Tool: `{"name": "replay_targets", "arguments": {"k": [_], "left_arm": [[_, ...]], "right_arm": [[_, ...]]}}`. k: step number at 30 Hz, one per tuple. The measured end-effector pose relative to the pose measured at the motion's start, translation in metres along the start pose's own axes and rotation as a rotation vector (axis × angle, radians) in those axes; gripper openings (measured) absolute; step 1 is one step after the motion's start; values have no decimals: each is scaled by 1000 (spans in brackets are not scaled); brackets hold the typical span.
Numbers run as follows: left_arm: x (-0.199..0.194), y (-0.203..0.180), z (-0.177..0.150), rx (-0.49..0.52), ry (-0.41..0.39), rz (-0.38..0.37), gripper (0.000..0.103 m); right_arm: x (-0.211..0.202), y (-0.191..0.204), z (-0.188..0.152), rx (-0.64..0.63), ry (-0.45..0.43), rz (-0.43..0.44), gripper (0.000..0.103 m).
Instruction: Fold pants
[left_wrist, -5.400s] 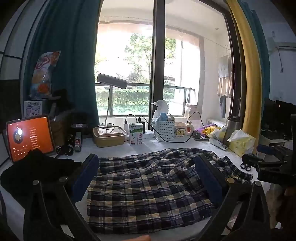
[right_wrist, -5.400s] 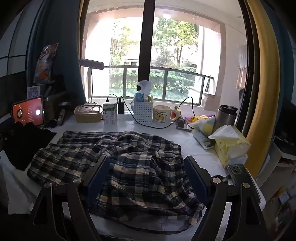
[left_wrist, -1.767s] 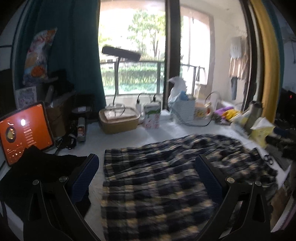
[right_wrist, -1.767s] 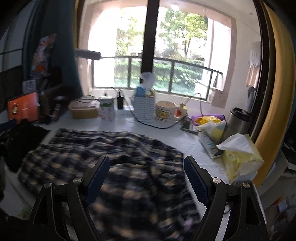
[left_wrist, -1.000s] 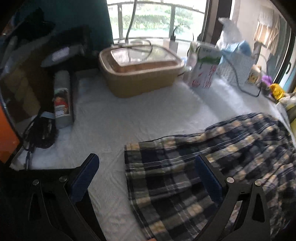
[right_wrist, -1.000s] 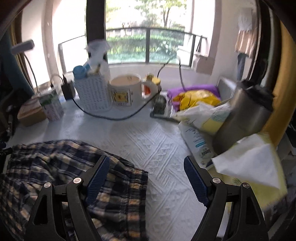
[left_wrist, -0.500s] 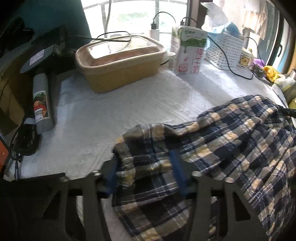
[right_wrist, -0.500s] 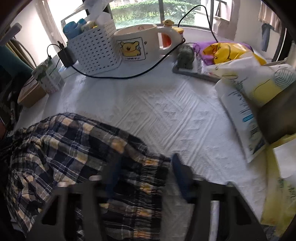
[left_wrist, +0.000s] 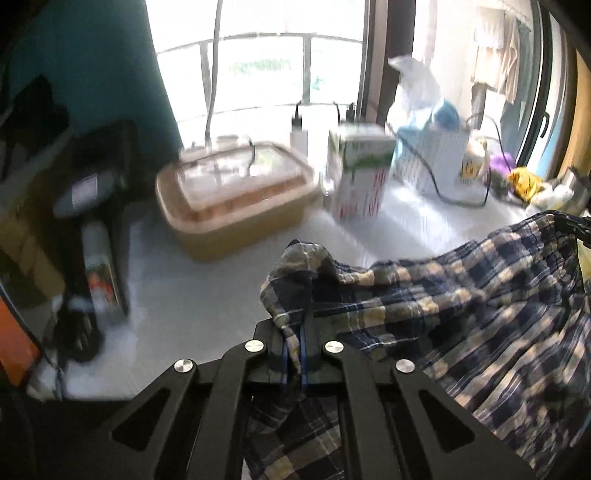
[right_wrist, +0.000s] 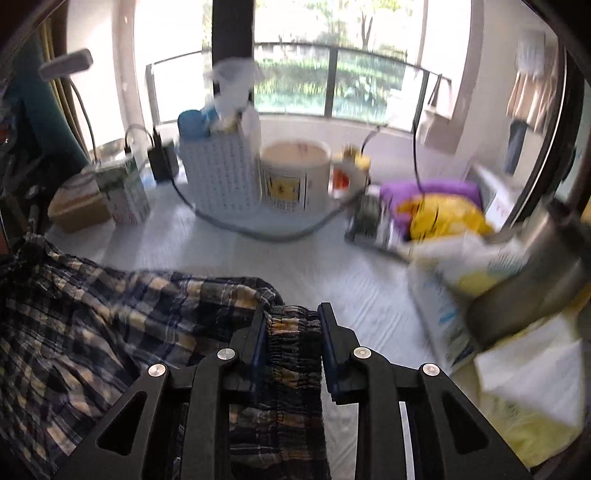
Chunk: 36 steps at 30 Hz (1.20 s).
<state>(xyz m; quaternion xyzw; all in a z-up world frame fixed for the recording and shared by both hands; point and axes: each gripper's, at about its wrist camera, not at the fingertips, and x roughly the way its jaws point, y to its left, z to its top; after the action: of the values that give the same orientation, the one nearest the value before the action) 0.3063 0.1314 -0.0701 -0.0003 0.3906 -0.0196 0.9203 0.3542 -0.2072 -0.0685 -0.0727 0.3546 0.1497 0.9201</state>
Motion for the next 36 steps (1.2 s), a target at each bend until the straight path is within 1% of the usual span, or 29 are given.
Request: {"name": "replay_targets", "arguments": {"k": [5, 10, 14, 18, 19, 20, 21, 22, 24, 25, 26, 27, 28, 33, 36], "left_arm": [[-4, -1, 33, 26, -66, 18, 3], [-2, 2, 61, 39, -121, 49, 3], [3, 6, 81, 54, -145, 75, 3], [23, 8, 91, 43, -112, 75, 5], [29, 8, 91, 40, -97, 75, 11], [34, 8, 90, 42, -79, 84, 19], [37, 7, 88, 40, -69, 95, 45], [38, 6, 86, 34, -70, 94, 62], [32, 4, 80, 29, -76, 76, 66], [28, 2, 77, 41, -76, 78, 68], [23, 2, 73, 54, -80, 87, 70], [20, 1, 70, 58, -81, 93, 74], [16, 1, 66, 58, -80, 96, 76], [-7, 6, 36, 15, -46, 94, 76], [-27, 6, 1, -32, -18, 71, 77]], "right_arm": [[-12, -2, 28, 2, -91, -24, 27], [-13, -12, 54, 28, -152, -37, 27], [-5, -23, 69, 53, -167, -45, 27], [17, -30, 76, 61, -147, -64, 27], [29, -32, 75, 64, -124, -66, 27], [36, -32, 74, 66, -110, -65, 27], [46, -31, 72, 64, -87, -66, 27], [57, -31, 69, 62, -57, -76, 27], [71, -32, 63, 67, -21, -79, 33], [76, -33, 60, 67, -5, -83, 41], [78, -33, 57, 68, 1, -83, 60], [76, -35, 55, 76, -4, -80, 69], [70, -36, 53, 86, -18, -74, 80], [33, -37, 41, 90, -72, -63, 80], [6, -42, 22, 104, -86, -41, 80]]}}
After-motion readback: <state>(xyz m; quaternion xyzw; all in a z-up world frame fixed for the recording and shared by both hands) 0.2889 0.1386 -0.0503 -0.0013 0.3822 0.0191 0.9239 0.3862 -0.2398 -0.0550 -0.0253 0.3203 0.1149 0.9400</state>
